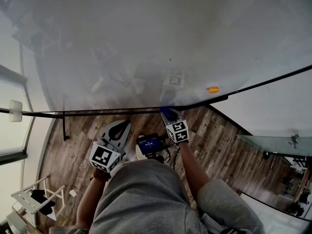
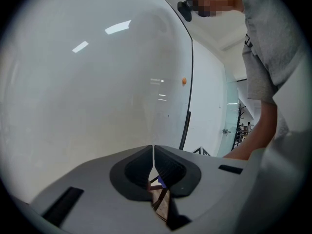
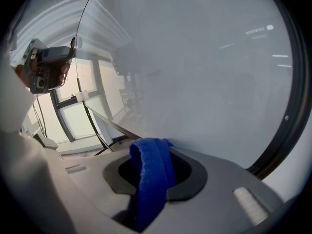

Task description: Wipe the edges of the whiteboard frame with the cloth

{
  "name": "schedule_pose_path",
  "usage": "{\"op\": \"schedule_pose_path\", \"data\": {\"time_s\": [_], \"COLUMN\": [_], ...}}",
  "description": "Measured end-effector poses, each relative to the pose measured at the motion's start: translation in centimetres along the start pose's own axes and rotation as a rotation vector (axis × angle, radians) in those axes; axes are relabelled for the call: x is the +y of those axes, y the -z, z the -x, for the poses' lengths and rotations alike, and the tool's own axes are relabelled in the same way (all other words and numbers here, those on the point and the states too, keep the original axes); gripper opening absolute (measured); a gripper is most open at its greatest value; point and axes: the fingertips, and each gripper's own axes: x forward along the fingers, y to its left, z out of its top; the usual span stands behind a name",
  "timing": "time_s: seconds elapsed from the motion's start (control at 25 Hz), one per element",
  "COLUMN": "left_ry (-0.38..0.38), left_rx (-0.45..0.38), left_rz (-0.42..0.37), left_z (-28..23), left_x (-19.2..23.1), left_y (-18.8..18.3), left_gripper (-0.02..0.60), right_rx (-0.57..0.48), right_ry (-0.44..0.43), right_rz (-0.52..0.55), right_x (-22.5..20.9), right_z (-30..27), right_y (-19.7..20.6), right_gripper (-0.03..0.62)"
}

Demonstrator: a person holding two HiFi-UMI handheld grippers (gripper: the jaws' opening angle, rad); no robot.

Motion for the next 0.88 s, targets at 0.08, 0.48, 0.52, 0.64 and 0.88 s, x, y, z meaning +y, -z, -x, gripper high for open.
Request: {"op": "schedule_pose_path", "data": {"time_s": [0.08, 0.48, 0.52, 0.64, 0.88], "left_ry": [0.002, 0.000, -0.002, -0.006, -0.007], "left_rx": [0.001, 0.002, 0.002, 0.002, 0.008], "left_rz": [0.005, 0.009, 0.009, 0.008, 0.015], "left_z": [0.4, 1.7, 2.0, 2.4, 2.9], "left_x": [0.2, 1.7, 1.9, 2.3, 2.8], "left_y": [0.0, -0.3, -0.3, -0.3, -0.4], "left_gripper": [0.018, 0.018, 0.018, 0.018, 0.018], "right_rx": [0.003, 0.017, 0.016, 0.018, 0.024], "right_ry": [0.004, 0.000, -0.001, -0.006, -0.013], "right_rz": [-0.003, -0.003, -0.002, -0.003, 0.001], "right_x": [0.1, 1.8, 2.1, 2.5, 3.2], "right_z": [0.0, -0.9, -1.0, -1.3, -1.7], "right_y": [0.0, -0.6, -0.6, -0.7, -1.0], "right_gripper": [0.104, 0.104, 0.106, 0.104, 0.106]}}
